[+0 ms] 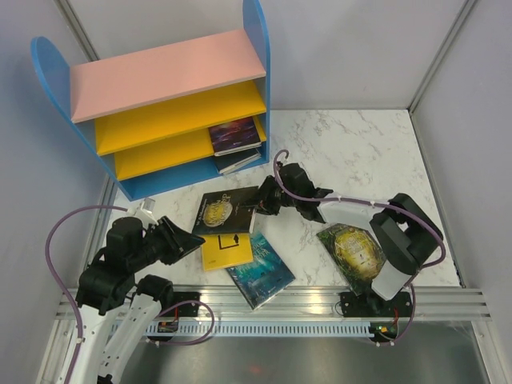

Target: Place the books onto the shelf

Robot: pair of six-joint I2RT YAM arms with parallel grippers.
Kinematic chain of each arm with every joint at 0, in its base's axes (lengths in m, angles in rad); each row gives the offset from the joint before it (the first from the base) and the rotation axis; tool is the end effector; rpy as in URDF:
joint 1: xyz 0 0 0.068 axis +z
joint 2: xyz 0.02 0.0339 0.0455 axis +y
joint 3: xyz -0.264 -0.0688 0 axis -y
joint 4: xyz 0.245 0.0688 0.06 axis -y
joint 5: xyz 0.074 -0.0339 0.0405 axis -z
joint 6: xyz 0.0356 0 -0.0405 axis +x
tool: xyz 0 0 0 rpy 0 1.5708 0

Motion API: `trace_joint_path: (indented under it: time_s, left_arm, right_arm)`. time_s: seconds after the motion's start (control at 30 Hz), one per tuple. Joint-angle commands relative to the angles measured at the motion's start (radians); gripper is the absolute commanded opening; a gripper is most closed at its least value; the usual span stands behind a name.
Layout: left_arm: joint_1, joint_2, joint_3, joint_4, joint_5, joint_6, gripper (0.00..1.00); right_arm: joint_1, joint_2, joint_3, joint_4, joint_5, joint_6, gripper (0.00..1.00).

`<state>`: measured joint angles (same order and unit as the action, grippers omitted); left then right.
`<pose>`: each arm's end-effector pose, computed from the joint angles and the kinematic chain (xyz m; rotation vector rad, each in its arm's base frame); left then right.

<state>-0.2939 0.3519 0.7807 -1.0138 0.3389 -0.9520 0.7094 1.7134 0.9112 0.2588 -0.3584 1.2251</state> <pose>0.0537 -0.0286 0.3015 -0.5465 2.2587 -1.0467 0.2672 0.2458 0.1849 0.3852 2.4495 1.3995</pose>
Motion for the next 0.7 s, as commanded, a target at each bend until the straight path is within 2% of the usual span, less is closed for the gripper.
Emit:
trace_joint_path:
  time_s: [0.0, 0.23, 0.37, 0.67]
  left_arm:
    - [0.001, 0.015, -0.003, 0.047, -0.003, 0.041, 0.38]
    - [0.001, 0.024, 0.011, 0.055, -0.008, 0.056, 0.37]
    - [0.002, 0.024, 0.018, 0.052, -0.009, 0.068, 0.38]
    - [0.002, 0.019, 0.054, 0.017, -0.018, 0.099, 0.38]
  right_arm:
    - [0.035, -0.121, 0.06, -0.05, -0.047, -0.032, 0.0]
    - [0.022, -0.198, 0.143, -0.056, 0.002, 0.059, 0.0]
    - [0.001, -0.181, 0.176, 0.06, 0.016, 0.149, 0.0]
    - [-0.096, -0.11, 0.267, 0.169, 0.071, 0.267, 0.0]
